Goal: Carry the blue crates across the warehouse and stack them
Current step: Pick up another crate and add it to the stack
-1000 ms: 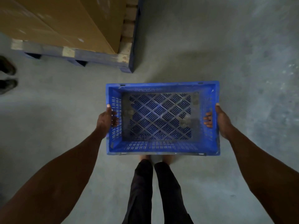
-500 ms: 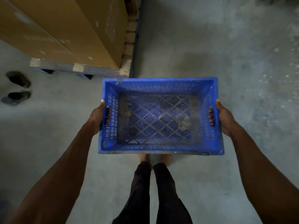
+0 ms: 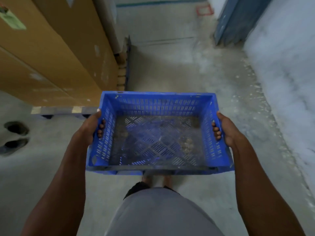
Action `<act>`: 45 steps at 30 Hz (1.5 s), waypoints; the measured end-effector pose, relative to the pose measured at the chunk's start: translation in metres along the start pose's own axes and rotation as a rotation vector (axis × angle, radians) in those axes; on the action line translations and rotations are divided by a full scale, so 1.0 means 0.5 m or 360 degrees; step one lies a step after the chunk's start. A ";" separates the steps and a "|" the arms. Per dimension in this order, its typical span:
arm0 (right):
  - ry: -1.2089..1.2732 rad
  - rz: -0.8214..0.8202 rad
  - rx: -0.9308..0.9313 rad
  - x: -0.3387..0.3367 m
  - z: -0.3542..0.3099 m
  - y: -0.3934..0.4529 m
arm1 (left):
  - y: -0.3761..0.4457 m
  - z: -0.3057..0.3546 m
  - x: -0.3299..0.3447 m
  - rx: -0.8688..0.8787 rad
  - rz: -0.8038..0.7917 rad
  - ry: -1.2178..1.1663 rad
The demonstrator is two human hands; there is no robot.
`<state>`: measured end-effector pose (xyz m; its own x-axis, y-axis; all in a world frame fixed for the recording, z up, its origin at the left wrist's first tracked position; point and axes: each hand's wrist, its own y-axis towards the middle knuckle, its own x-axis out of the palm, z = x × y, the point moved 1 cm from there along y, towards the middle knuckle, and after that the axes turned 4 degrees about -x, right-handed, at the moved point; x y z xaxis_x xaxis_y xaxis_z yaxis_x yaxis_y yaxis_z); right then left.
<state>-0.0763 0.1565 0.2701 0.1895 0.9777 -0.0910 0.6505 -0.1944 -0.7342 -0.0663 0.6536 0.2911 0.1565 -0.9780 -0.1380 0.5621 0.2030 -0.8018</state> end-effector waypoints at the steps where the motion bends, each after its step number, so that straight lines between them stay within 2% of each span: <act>1: 0.0025 0.0026 0.0003 -0.016 0.006 -0.016 | -0.006 0.010 0.013 0.0005 -0.0030 0.0033; 6: 0.0177 0.0211 -0.0021 -0.092 0.058 -0.102 | -0.008 0.053 0.094 0.0072 -0.0175 0.0256; 13: 0.0466 0.0632 -0.0012 -0.177 0.179 -0.263 | -0.007 0.108 0.258 0.0180 -0.0496 0.0621; 19: 0.0833 0.0955 0.0004 -0.211 0.342 -0.410 | -0.045 0.122 0.425 0.0331 -0.0795 0.0980; 24: 0.1138 0.1325 0.0024 -0.212 0.511 -0.582 | -0.154 0.063 0.607 0.0515 -0.1053 0.1292; 29: 0.1448 0.1717 0.0015 -0.164 0.700 -0.795 | -0.302 -0.074 0.755 0.0619 -0.1403 0.1611; 34: 0.1722 0.2004 0.0088 -0.081 0.896 -0.991 | -0.488 -0.266 0.834 0.0673 -0.1710 0.1919; 40: 0.1979 0.2385 0.0234 0.064 1.130 -1.241 | -0.750 -0.571 0.833 0.0778 -0.2030 0.2248; 45: 0.2209 0.2636 0.0307 0.199 1.320 -1.441 | -0.949 -0.860 0.783 0.0745 -0.2289 0.2519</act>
<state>-1.0116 0.4466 0.3459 0.6741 -0.7126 -0.1942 -0.6688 -0.4774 -0.5699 -0.6210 0.1537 0.3676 -0.9016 0.3986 -0.1680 -0.2079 -0.7399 -0.6398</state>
